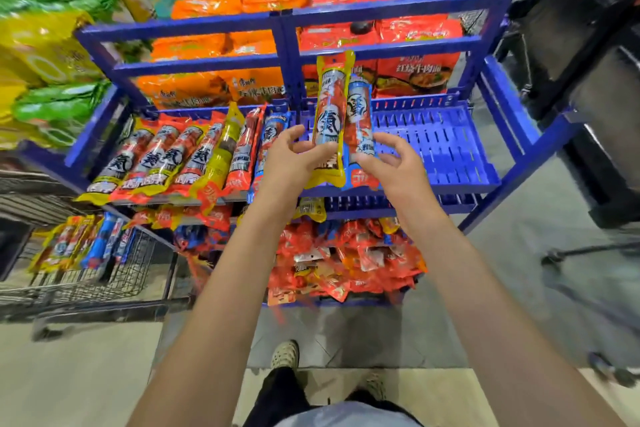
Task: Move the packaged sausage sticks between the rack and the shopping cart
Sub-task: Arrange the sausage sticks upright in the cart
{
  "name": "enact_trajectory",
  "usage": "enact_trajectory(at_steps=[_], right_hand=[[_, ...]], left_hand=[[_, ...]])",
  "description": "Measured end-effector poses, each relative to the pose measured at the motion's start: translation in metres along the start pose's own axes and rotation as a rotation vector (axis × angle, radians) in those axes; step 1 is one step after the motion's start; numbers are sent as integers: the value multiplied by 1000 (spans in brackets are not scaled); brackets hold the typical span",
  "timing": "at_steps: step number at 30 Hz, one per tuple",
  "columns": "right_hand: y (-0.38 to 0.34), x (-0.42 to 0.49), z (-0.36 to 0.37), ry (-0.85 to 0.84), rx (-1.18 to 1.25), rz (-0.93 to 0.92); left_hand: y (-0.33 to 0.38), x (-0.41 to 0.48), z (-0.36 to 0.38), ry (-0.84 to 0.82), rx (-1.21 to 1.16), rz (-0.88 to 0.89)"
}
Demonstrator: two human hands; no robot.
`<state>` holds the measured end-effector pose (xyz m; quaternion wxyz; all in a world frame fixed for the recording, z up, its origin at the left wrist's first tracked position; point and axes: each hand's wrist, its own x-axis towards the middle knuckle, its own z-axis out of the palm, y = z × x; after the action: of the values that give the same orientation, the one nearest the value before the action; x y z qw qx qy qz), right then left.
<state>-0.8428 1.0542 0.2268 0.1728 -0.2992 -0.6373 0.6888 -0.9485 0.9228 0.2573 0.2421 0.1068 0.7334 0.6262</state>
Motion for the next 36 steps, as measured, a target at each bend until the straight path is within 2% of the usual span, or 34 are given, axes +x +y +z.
enact_trajectory(at_steps=[3,8,12,15,18,22,27,30,36], right_hand=[[-3,-11,11,-38,95,-14],[-12,-21,59,-250,109,-46],[-28,-37,123,-419,85,-111],[-32,-54,183,-553,40,-160],[-22,-78,248,-724,8,-134],[12,-109,328,-874,-129,-71],[65,-134,407,-894,-291,85],[100,-141,451,-897,-365,161],[147,-152,509,-783,-466,306]], left_hand=[[-4,-19,-20,42,-28,-5],[-10,-65,-74,128,6,22],[-15,-99,-137,365,-103,146],[-25,-132,-193,538,-39,211],[-44,-168,-253,746,-42,176],[-87,-205,-329,954,-57,-11],[-143,-238,-408,1046,-95,-277],[-176,-247,-456,1045,-142,-349],[-226,-241,-526,955,-182,-464]])
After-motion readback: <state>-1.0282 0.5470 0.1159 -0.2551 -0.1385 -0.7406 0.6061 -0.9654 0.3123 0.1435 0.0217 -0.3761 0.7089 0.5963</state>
